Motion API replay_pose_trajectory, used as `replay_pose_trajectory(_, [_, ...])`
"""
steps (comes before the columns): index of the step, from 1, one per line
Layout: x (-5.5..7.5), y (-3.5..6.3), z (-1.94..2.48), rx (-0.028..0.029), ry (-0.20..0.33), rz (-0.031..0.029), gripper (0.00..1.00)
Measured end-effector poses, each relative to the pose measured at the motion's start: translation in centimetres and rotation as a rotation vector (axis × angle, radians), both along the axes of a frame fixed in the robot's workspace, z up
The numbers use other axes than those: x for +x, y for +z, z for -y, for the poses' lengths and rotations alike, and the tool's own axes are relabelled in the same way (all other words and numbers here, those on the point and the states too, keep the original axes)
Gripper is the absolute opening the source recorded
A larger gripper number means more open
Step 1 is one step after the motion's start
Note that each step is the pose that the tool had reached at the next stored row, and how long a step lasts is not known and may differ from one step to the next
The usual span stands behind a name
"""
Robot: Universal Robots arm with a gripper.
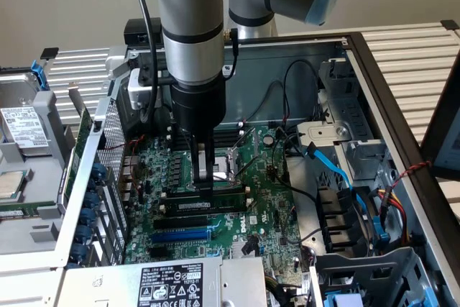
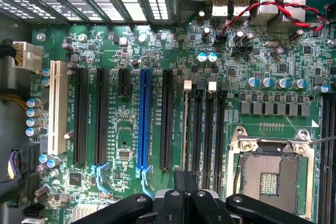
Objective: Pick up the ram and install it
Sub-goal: 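Press down the ram until it locks into place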
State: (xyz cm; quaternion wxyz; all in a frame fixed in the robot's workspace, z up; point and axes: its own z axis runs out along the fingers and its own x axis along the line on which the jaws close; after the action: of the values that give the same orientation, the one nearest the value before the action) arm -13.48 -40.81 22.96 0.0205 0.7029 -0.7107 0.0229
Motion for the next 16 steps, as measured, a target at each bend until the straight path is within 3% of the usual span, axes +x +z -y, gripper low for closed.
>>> replay_pose_trajectory(11, [0.0,-0.16,0.15,0.0083,0.0,0.0005,0.1])
replay_pose_trajectory(16, [-0.01,-0.21,0.21,0.0166,0.0,0.0006,0.1])
